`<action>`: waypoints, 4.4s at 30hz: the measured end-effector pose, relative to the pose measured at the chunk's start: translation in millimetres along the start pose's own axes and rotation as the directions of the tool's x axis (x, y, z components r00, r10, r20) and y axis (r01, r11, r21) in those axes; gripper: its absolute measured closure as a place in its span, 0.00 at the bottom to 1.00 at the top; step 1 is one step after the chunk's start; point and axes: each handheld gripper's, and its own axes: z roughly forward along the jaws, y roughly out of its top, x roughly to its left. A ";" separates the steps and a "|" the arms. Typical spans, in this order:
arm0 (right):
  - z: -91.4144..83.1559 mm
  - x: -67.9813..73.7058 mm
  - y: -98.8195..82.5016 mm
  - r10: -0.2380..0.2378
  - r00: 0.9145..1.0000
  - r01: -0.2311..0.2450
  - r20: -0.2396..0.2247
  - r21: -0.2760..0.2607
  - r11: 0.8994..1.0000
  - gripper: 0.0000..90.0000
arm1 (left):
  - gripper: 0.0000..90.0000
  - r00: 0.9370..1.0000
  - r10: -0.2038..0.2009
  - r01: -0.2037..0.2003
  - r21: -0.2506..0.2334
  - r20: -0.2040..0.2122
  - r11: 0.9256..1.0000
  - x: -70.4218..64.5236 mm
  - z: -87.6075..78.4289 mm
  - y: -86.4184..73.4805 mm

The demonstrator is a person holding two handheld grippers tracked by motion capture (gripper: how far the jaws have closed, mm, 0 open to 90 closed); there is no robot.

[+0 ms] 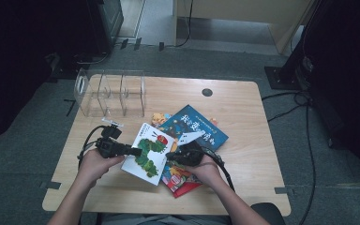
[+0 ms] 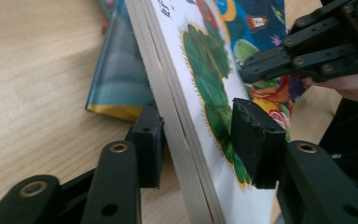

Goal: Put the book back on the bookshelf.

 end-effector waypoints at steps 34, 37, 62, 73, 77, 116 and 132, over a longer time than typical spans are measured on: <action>0.4 -15.8 0.9 -0.039 0.989 0.043 0.142 -0.020 0.999 0.73 | 0.86 0.974 0.135 -0.117 0.101 -0.184 0.988 -24.8 -55.6 77.8; 0.7 -16.8 0.4 -0.052 0.985 0.057 0.165 -0.025 0.998 0.68 | 0.86 0.972 0.117 -0.101 0.088 -0.203 0.991 -19.7 -60.8 78.6; 4.6 -15.4 -3.5 -0.110 0.975 0.121 0.194 -0.044 0.992 0.61 | 0.86 0.906 -0.216 0.191 -0.104 -0.364 0.976 33.6 -49.3 97.5; 5.5 -16.2 -3.6 -0.112 0.974 0.124 0.197 -0.052 0.991 0.62 | 0.86 0.867 -0.333 0.276 -0.198 -0.371 0.941 43.6 -33.9 112.3; 5.7 -16.6 -3.7 -0.113 0.974 0.126 0.196 -0.053 0.991 0.62 | 0.86 0.852 -0.357 0.286 -0.229 -0.383 0.930 44.2 -30.6 119.1; 8.4 -15.3 -3.4 -0.123 0.973 0.138 0.196 -0.065 0.988 0.64 | 0.85 0.799 -0.430 0.324 -0.302 -0.420 0.897 69.8 5.1 170.2; 8.4 -15.1 -3.4 -0.122 0.973 0.137 0.195 -0.065 0.988 0.64 | 0.82 0.817 -0.405 0.305 -0.289 -0.411 0.907 66.1 -3.0 170.6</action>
